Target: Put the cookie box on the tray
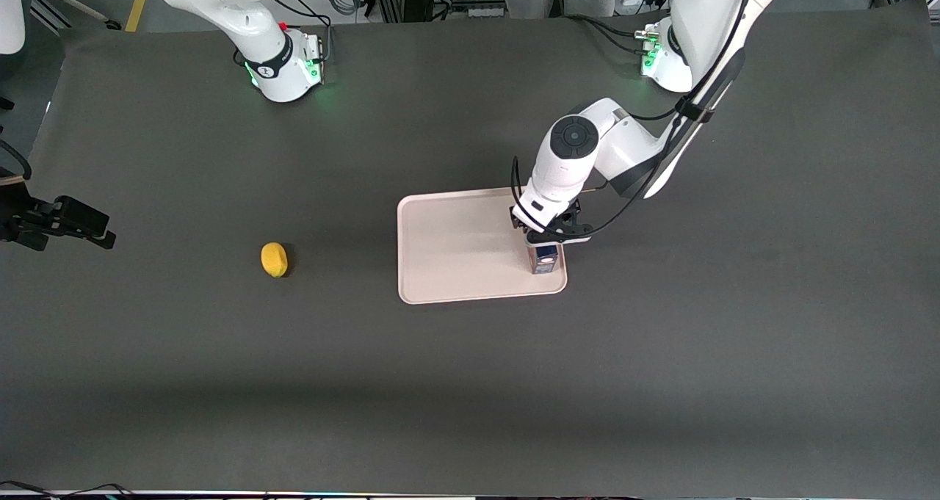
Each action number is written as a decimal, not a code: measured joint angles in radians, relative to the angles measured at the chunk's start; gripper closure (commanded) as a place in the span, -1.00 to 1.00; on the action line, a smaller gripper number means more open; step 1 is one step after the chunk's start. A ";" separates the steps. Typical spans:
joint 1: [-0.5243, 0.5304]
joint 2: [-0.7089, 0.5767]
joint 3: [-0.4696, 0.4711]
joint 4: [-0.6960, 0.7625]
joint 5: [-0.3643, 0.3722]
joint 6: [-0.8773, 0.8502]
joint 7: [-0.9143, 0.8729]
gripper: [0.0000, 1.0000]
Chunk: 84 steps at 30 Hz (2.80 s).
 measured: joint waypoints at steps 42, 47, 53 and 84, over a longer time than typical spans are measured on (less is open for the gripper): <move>0.095 -0.244 0.130 0.108 -0.196 -0.190 0.418 -1.00; 0.121 -0.325 0.216 0.160 -0.252 -0.358 0.554 -1.00; 0.149 -0.414 0.311 0.211 -0.255 -0.534 0.679 -1.00; 0.236 -0.607 0.502 0.215 -0.265 -0.763 0.958 -1.00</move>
